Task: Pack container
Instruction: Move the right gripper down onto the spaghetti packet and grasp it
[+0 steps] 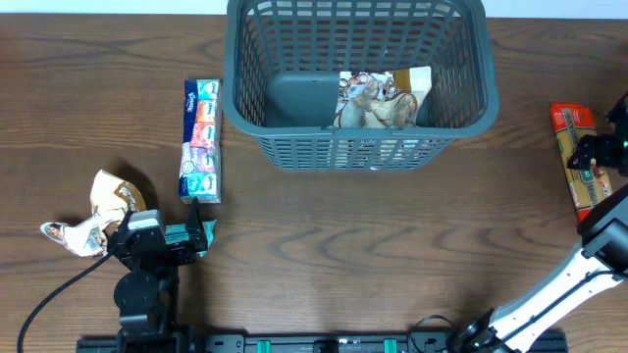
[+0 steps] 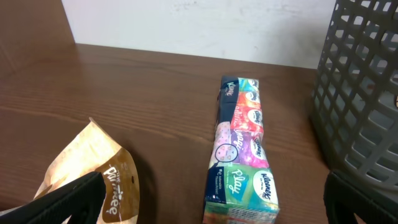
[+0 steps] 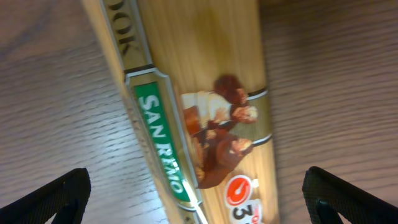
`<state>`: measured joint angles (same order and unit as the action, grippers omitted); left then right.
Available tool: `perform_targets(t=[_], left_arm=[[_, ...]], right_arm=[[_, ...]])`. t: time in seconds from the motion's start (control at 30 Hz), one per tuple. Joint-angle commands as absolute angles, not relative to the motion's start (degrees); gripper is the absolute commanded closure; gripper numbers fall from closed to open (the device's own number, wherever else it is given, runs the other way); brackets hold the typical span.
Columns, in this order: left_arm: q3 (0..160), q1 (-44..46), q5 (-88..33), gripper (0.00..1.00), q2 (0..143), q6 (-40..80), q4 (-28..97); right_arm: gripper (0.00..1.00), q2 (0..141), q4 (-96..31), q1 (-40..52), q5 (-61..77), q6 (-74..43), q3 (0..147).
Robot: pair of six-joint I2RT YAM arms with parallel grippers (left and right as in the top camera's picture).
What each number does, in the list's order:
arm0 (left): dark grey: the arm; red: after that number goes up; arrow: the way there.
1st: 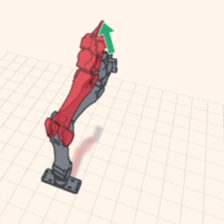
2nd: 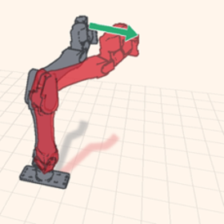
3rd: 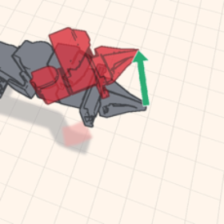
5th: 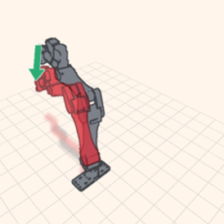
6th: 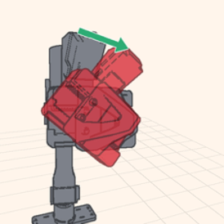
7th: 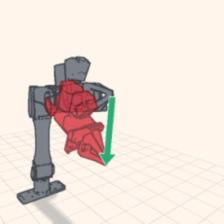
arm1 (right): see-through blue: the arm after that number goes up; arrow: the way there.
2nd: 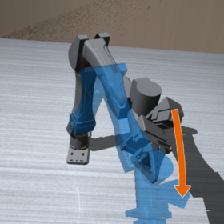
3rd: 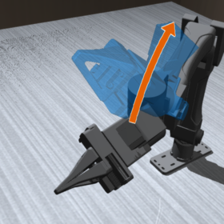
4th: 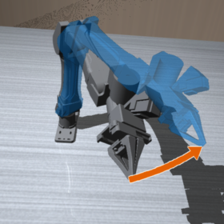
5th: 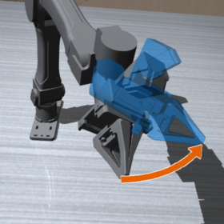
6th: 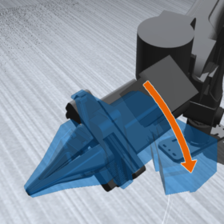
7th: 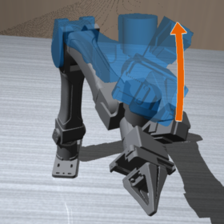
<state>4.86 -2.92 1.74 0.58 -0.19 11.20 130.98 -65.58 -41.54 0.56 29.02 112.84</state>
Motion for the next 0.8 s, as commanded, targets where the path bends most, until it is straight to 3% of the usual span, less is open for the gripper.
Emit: perform_targets(t=[0.0,0.77], left_arm=[[3.84,-3.20,2.00,0.01,0.23,-0.10,12.67],[3.84,-3.20,2.00,0.01,0.23,-0.10,12.67]], right_arm=[[0.01,130.54,-63.81,-41.39,-0.89,27.16,112.25],[0.01,131.52,-64.14,-41.45,1.50,36.51,109.36]])
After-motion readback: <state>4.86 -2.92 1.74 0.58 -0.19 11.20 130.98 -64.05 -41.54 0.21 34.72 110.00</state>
